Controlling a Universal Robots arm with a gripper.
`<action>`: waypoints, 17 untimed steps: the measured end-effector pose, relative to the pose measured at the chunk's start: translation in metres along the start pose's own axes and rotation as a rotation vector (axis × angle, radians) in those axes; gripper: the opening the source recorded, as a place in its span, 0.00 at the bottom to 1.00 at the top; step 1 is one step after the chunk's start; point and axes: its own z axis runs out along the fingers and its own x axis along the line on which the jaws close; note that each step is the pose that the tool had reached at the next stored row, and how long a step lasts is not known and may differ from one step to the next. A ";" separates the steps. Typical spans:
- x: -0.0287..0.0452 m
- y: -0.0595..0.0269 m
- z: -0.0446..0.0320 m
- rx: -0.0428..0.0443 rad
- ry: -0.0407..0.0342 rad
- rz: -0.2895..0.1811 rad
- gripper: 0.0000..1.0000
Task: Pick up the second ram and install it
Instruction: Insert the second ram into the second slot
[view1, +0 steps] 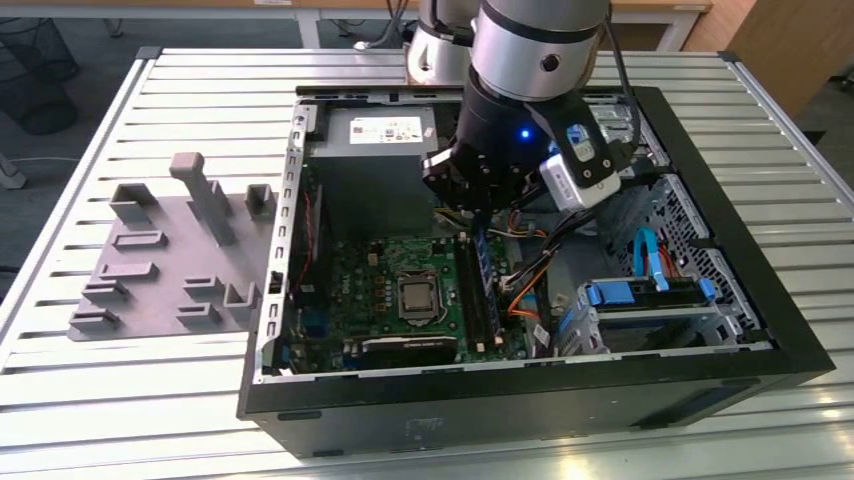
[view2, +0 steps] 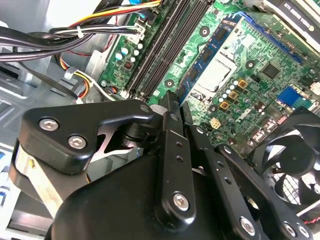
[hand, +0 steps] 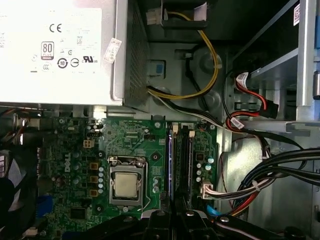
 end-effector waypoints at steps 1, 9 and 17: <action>-0.0001 0.0000 0.0012 -0.0001 0.0000 0.000 0.14; -0.0006 -0.0001 0.0059 0.0001 0.0002 0.003 0.14; -0.0008 -0.0001 0.0071 -0.0004 -0.0001 0.004 0.14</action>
